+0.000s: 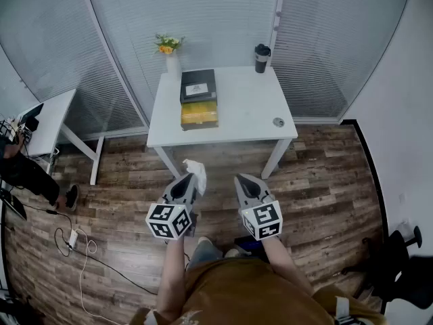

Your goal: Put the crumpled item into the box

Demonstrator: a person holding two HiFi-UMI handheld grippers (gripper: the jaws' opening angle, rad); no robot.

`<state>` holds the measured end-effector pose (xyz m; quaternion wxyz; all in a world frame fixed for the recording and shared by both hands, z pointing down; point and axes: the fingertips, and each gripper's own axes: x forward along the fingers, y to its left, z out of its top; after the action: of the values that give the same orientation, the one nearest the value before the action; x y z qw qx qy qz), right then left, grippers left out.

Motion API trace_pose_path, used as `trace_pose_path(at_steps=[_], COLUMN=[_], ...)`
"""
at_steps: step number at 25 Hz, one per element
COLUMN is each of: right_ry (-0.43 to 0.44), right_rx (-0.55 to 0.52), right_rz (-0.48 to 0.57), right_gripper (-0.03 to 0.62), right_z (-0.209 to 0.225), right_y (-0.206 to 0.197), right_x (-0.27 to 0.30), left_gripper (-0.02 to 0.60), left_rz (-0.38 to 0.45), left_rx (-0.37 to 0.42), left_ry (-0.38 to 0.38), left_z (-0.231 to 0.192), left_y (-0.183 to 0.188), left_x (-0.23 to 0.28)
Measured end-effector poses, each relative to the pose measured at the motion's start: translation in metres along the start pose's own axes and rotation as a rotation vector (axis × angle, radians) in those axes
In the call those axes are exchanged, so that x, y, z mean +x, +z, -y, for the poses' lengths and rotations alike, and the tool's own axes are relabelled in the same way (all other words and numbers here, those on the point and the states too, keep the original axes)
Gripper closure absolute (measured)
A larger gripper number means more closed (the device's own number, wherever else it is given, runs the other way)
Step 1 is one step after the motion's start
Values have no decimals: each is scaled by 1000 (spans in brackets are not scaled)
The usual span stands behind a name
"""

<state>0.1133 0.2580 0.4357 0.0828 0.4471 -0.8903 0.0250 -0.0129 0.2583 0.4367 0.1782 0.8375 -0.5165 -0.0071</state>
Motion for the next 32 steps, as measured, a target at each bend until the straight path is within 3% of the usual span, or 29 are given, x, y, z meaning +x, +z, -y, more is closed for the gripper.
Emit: trace_pose_path(at_steps=[11, 19, 27, 32], right_ry=[28, 5, -15, -26], right_rx=[-39, -31, -21, -20], right_rz=[-11, -37, -50, -72], right_gripper=[582, 582, 582, 582], right_z=[-16, -5, 24, 58], right_y=[-2, -11, -20, -25], right_x=[-15, -14, 21, 78], left_gripper=[555, 555, 555, 555], left_rz=[-11, -18, -35, -54], left_rx=[-2, -24, -15, -19], left_ry=[36, 56, 54, 47], left_z=[2, -5, -25, -65], left_y=[-11, -17, -19, -11], left_x=[-18, -15, 23, 84])
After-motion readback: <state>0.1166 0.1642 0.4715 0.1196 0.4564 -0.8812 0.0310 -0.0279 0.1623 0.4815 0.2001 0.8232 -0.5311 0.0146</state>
